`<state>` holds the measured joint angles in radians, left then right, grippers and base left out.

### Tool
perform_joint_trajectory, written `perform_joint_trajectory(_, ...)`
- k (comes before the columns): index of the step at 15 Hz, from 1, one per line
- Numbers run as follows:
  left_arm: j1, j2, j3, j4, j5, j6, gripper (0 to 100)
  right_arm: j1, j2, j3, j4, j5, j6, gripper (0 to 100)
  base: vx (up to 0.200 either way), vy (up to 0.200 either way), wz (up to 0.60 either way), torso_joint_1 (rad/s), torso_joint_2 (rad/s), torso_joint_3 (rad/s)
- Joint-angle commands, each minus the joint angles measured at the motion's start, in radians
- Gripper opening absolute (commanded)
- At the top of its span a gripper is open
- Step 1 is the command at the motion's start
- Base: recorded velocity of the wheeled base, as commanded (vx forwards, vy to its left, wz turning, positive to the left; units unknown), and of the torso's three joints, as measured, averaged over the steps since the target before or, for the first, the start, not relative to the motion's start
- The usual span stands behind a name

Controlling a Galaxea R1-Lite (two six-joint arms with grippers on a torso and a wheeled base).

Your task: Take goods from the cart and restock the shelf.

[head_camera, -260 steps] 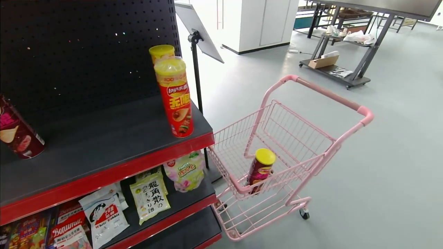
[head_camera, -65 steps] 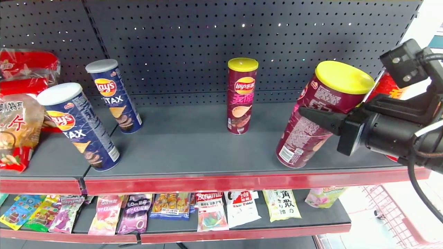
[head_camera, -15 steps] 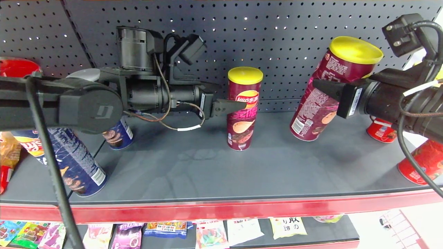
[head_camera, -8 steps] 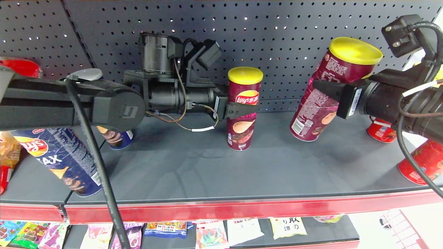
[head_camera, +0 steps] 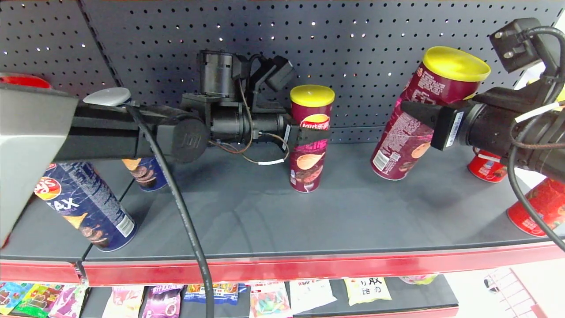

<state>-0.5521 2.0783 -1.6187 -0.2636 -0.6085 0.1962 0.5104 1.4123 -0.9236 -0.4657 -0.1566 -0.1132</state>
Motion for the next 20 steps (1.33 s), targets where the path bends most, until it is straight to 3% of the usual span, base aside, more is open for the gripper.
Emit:
perform_joint_trajectory(1,-0.002,0.011,-0.003,0.000,-0.014,0.002,0,-0.003,0.000,-0.001,-0.001,0.000,0.000,0,0.000,0.000,0.00,0.000,0.00,0.000)
perform_joint_trajectory(5,0.000,-0.030,0.040,-0.003,-0.048,0.005,0,-0.003,0.000,-0.001,-0.001,0.000,0.000,0,0.000,0.000,0.00,0.000,0.00,0.000)
perform_joint_trajectory(9,-0.006,-0.182,0.211,-0.002,-0.120,0.003,0,-0.003,0.005,-0.009,-0.001,0.002,0.000,0,0.000,0.000,0.00,0.000,0.00,0.000)
perform_joint_trajectory(14,-0.078,-0.224,0.275,-0.003,-0.114,0.005,0,0.002,0.011,-0.018,-0.001,0.002,0.000,0,0.000,0.000,0.00,0.000,0.00,0.000)
perform_joint_trajectory(20,-0.104,-0.221,0.304,-0.005,-0.091,0.032,0,0.002,0.011,-0.023,-0.001,0.002,0.000,0,0.000,0.000,0.00,0.000,0.00,0.000)
